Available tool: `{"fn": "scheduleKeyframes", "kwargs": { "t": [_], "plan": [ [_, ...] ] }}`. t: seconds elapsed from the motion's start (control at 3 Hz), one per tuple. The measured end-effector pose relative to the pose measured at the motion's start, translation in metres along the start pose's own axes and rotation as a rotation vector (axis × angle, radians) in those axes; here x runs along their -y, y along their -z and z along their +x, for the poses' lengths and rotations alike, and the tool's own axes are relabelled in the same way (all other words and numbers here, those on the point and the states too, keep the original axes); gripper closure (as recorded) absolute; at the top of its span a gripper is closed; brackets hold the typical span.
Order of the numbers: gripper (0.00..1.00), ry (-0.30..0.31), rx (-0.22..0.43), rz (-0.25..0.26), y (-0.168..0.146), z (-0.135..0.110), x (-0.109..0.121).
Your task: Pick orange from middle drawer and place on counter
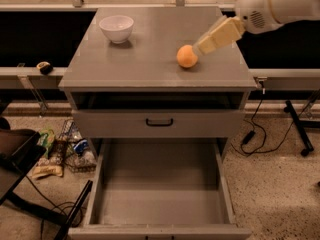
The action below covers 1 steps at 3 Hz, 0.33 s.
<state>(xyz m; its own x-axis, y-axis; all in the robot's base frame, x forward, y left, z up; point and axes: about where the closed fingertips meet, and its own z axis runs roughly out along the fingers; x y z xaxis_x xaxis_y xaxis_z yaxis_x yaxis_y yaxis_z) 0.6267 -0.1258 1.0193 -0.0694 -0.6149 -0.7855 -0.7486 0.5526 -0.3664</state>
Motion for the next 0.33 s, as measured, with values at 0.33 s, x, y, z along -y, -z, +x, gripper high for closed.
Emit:
{"fn": "scheduleKeyframes", "kwargs": {
  "t": [0.33],
  "plan": [
    [0.0, 0.129, -0.084, 0.242, 0.0917, -0.0213, -0.0351]
  ]
}}
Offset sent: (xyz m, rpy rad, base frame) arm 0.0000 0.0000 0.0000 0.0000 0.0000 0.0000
